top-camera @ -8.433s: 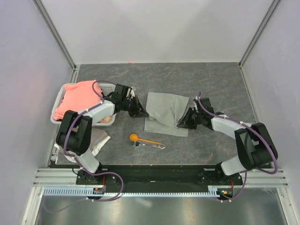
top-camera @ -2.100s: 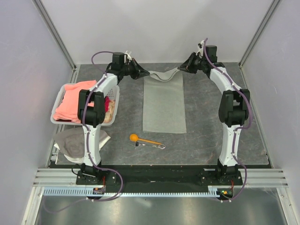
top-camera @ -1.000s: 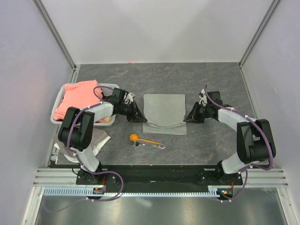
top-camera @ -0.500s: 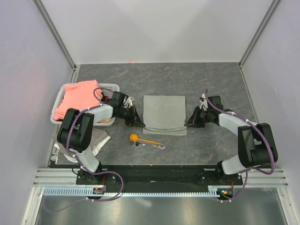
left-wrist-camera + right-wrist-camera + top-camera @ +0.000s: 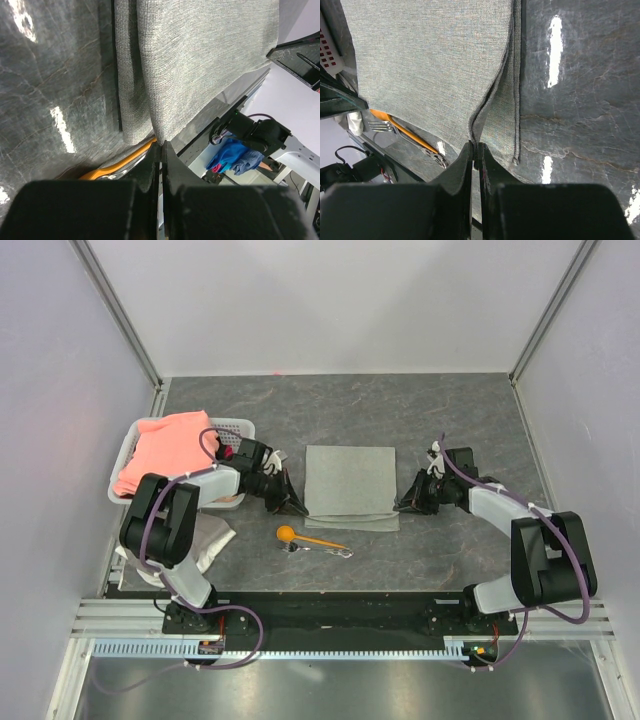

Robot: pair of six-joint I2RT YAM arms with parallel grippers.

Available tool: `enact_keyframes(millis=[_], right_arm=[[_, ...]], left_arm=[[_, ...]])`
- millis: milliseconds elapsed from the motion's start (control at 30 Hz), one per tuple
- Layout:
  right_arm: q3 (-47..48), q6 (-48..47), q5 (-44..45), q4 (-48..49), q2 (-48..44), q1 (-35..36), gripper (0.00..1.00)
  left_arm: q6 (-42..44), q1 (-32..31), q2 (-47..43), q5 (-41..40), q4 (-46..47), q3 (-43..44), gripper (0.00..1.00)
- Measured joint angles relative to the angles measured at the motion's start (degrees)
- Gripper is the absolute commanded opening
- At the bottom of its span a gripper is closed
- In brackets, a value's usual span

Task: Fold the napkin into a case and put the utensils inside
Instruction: Fold the rectangle-folded napkin at the center of the board.

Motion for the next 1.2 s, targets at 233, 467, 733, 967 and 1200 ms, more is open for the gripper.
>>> enact_keyframes(millis=[233,467,733,967,1200], right_arm=[[-2.12,0.09,0.02,0.24,-1.05,0.48,0.00],[-4.20,0.26,0.07,0.83,-0.94,0.96,0.00],[-6.05,1.07,0.72,3.37,0.46,2.03,0.00],[-6.82,1.07,1.03,4.35,1.57,2.19,0.00],[-6.82,1.11,0.81,4.57,1.77,2.19,0.00]], left_arm=[[0.61,0.00,-0.31,0.02,0.13,-0.81,0.02],[1.57,-0.48,-0.31,-0.07,0.70,-2.32,0.02],[3.32,-0.76,0.72,-1.84,0.61,-3.15,0.02],[3.89,-0.87,1.09,-2.12,0.37,-3.28,0.06],[4.04,-0.87,1.09,-2.25,0.20,-3.39,0.03]])
